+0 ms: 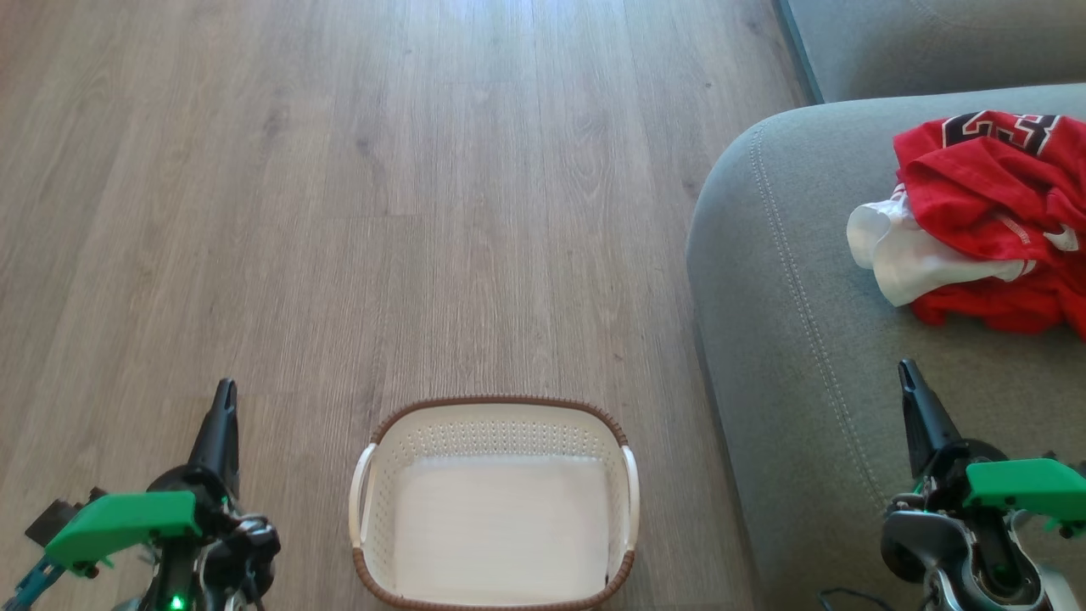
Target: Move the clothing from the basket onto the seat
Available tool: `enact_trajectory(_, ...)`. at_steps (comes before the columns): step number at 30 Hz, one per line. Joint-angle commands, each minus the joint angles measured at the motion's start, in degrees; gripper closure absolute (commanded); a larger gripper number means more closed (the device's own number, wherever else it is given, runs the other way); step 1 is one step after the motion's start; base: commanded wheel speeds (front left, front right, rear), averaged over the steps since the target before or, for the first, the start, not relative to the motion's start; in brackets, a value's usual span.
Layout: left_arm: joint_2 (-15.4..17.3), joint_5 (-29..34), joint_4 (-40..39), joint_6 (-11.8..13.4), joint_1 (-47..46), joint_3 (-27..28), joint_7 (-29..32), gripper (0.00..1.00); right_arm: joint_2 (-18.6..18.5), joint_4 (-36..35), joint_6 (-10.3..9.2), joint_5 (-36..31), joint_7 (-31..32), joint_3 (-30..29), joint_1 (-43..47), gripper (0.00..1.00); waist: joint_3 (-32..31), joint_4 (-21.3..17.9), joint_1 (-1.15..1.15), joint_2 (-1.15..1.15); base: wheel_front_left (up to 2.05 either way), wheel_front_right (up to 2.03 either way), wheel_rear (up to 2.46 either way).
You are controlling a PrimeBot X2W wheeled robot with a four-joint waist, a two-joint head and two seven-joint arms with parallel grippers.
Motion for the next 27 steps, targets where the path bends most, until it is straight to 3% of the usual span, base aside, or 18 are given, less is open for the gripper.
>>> enact_trajectory(1,0.31,-0.19,-1.53,-0.37,-2.89,1.93,0.14,1.0,0.06,-1.84,0.47,0.17,0.49,1.07,-2.75,1.0,0.0,0.0,0.0,0.0,0.0,0.0,0.0)
enact_trajectory(27,0.15,0.0,-1.52,-0.37,-2.91,2.16,0.32,1.0,0.29,-1.82,0.47,-0.11,0.76,0.74,-2.78,1.0,0.0,0.0,0.0,0.0,0.0,0.0,0.0)
